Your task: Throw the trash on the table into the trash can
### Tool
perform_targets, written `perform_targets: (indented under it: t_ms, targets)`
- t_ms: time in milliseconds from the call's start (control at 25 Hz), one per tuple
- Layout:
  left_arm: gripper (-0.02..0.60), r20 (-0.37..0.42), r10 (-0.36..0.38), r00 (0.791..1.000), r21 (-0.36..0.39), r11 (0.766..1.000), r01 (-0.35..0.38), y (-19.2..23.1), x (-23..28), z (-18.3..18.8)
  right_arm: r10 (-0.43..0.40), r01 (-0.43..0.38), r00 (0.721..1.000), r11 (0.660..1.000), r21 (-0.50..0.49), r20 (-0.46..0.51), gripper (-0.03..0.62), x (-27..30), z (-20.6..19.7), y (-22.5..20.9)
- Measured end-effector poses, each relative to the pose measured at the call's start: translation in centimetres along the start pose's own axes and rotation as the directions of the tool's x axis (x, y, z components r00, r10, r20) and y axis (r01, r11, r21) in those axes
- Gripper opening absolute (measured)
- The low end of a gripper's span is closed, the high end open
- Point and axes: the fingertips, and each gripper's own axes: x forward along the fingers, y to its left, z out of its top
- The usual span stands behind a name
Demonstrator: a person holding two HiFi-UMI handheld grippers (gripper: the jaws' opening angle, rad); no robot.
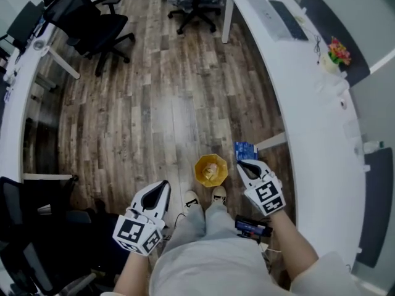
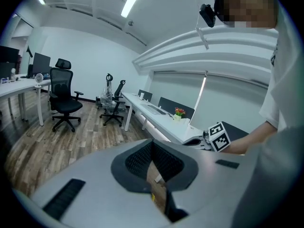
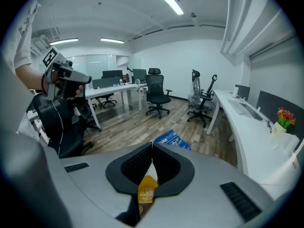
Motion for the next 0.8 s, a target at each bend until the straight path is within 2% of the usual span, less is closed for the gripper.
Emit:
perform_targets:
  t_ms: [240,480,640,800]
  targets:
    - [0.002,-0.051,0.007,0.999,-0.019,1.0,-0.008,0.1,2.4,-3.5,0.087,-0.088,0.992,0.996,-0.013,-0.088,0.032,2.3,-5.8,1.1]
    - [0.002,-0.101,0.02,0.995,-0.039,0.999,-0.024,2.3,5.8,-7.8,0.163,-0.167,0.974,0.986,-0.013,-0.155,0.032,7.6,-11.6,2.0]
    - [0.002,-0.128,0.026,0.991,-0.05,0.998,-0.033,4.3,8.2,-12.1,0.217,-0.22,0.958,0.975,0.007,-0.185,0.032,11.9,-17.0,3.7]
    - [0.002,-0.141,0.008,0.99,-0.058,0.998,-0.016,5.8,11.2,-17.5,0.255,-0.267,0.94,0.963,-0.025,-0.228,0.032,17.2,-23.6,5.6]
